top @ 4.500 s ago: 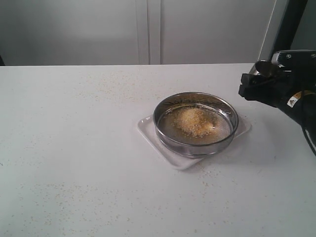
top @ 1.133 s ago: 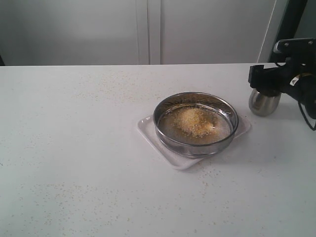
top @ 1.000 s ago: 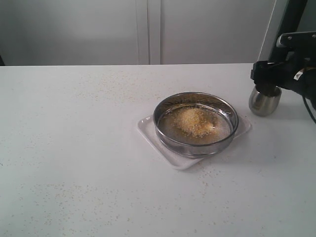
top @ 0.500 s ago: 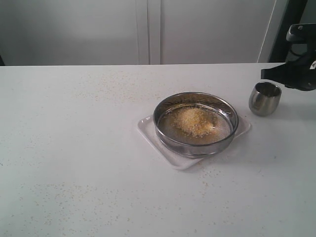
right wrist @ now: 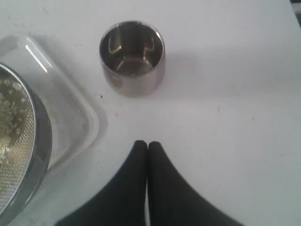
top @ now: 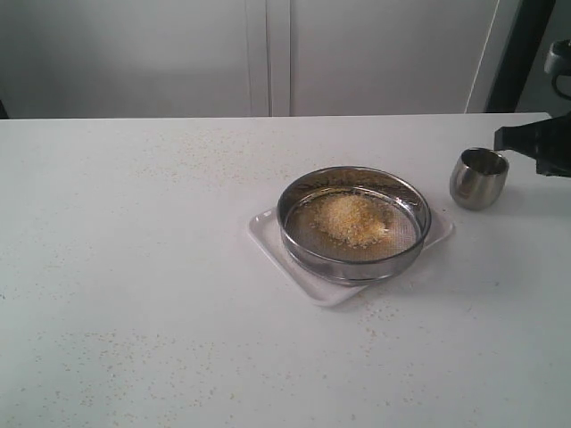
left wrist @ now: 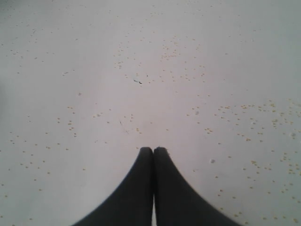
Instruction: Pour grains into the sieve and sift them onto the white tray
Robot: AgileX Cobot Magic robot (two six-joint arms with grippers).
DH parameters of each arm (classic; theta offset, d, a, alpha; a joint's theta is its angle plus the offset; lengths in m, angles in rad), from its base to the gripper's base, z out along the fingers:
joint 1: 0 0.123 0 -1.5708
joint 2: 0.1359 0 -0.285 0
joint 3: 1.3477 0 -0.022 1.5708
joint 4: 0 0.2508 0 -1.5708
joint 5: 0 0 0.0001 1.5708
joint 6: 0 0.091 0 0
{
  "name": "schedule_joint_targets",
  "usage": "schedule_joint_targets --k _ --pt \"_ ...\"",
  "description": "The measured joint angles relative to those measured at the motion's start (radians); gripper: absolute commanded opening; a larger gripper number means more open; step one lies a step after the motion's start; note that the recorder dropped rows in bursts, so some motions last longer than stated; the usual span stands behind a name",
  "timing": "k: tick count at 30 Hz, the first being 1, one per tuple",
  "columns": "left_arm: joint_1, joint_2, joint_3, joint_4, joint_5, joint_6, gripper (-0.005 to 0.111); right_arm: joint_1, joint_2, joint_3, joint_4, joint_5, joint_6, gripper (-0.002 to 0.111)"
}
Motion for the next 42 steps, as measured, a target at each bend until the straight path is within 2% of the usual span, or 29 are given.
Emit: schedule_joint_targets --k 6,15,30,42 --pt "0.0 0.0 0.0 0.0 0.0 0.0 0.0 0.0 -0.048 0.0 0.027 0.215 0.002 0.0" --pt "0.0 0.0 0.0 0.0 0.0 0.0 0.0 0.0 -0.123 0.0 0.027 0.386 -0.04 0.0" --pt "0.0 0.0 0.0 0.0 0.0 0.0 0.0 0.0 -0.322 0.049 0.041 0.45 -0.071 0.0" --pt "0.0 0.0 0.0 0.0 0.0 0.0 0.0 0.0 -0.448 0.084 0.173 0.455 -0.184 0.0"
